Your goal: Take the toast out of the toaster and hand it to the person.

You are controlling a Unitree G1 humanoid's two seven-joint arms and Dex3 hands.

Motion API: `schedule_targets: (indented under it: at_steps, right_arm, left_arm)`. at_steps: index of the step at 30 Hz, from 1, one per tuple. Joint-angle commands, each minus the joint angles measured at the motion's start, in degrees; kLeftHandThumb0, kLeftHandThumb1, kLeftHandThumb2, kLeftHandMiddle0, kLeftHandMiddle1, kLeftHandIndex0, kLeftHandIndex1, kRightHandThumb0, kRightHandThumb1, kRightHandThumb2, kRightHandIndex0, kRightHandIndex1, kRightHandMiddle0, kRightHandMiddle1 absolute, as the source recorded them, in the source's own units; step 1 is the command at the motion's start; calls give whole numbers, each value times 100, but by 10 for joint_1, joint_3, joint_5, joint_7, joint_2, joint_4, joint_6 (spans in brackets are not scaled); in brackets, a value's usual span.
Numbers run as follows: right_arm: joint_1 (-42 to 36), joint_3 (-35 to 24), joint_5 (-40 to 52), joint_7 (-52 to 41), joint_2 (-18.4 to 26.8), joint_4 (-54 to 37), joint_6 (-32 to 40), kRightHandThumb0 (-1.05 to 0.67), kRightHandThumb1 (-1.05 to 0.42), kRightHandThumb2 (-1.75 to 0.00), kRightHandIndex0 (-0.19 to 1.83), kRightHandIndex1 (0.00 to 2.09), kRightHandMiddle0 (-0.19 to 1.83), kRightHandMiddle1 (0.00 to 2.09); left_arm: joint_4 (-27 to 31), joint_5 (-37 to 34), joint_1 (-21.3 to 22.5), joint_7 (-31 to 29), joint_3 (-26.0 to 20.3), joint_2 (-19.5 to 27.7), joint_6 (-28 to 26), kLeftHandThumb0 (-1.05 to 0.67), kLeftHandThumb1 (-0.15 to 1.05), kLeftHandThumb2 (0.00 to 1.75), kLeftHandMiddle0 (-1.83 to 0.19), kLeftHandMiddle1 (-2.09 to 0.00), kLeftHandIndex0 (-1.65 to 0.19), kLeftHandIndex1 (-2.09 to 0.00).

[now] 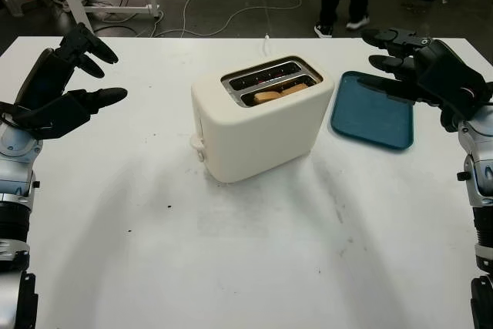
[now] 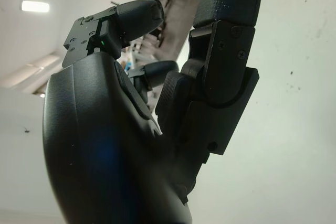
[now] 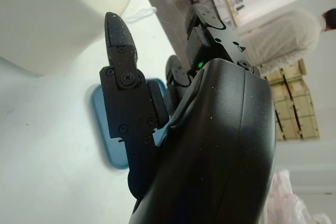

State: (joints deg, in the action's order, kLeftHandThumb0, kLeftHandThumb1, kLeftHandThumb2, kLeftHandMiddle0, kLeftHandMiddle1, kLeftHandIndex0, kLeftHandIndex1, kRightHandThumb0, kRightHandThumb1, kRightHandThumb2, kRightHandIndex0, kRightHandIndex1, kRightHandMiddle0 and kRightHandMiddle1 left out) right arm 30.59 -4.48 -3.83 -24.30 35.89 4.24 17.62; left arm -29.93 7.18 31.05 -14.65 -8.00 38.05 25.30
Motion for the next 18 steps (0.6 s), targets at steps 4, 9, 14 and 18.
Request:
schedule_targets:
  at_steps: [4, 9, 14, 18]
  right_arm:
    - [-5, 3, -12, 6, 3, -4, -12, -49, -92, -8, 43, 2, 40, 1]
    - [-8, 6, -23, 6, 4, -12, -10, -48, -92, -9, 45, 2, 40, 1]
    - [-7, -2, -18, 2, -1, -8, -7, -48, -92, -8, 44, 1, 40, 1]
    - [-8, 3, -26, 3, 4, -11, -9, -49, -92, -9, 44, 1, 40, 1]
  left_arm:
    - [1, -4, -3, -1, -3, 7, 0, -105, 92, 22, -15, -170, -10, -163]
    - [-3, 1, -2, 4, -1, 7, 6, -105, 92, 23, -14, -170, -9, -163]
    - [-2, -1, -2, 3, -2, 6, 7, -105, 92, 23, -14, -170, -9, -163]
    - [1, -4, -3, 1, -3, 5, 3, -105, 92, 22, -14, -170, -9, -163]
